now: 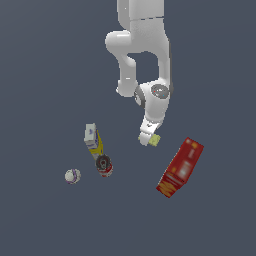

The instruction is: Pick up a designated object from a clutter of objects.

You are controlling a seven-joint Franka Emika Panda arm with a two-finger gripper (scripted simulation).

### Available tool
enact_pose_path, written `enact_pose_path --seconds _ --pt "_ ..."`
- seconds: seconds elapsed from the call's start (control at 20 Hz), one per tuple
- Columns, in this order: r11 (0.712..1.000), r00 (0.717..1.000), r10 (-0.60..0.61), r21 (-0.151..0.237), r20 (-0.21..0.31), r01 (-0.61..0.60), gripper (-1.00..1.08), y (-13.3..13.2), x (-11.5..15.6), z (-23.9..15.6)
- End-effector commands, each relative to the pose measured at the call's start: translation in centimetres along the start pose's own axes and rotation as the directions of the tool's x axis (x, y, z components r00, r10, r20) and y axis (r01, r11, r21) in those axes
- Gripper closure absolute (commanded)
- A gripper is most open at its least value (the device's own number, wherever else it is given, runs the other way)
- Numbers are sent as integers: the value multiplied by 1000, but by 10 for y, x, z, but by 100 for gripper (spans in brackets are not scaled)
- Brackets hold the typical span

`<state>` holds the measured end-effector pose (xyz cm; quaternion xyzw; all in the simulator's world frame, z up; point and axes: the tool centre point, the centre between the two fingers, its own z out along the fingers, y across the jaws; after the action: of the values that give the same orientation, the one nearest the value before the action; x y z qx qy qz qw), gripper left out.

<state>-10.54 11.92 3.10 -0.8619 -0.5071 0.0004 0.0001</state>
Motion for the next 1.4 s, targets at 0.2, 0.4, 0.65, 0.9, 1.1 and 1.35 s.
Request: enact_pose_path --seconds 0.2,0.4,0.65,0.9,1.1,1.35 --pt "1000 1000 -2 -1 0 2 -92 0 0 16" --pt "1000 1000 -2 -1 0 2 108 0 0 17" --pt "1000 1000 -2 -1 0 2 108 0 0 17" --pt "1000 1000 -1 -3 -2 1 108 1 0 15" --pt "1000 1000 -1 -3 -2 1 108 2 1 10" --pt "1000 1000 -2 -3 -1 2 108 4 6 -8"
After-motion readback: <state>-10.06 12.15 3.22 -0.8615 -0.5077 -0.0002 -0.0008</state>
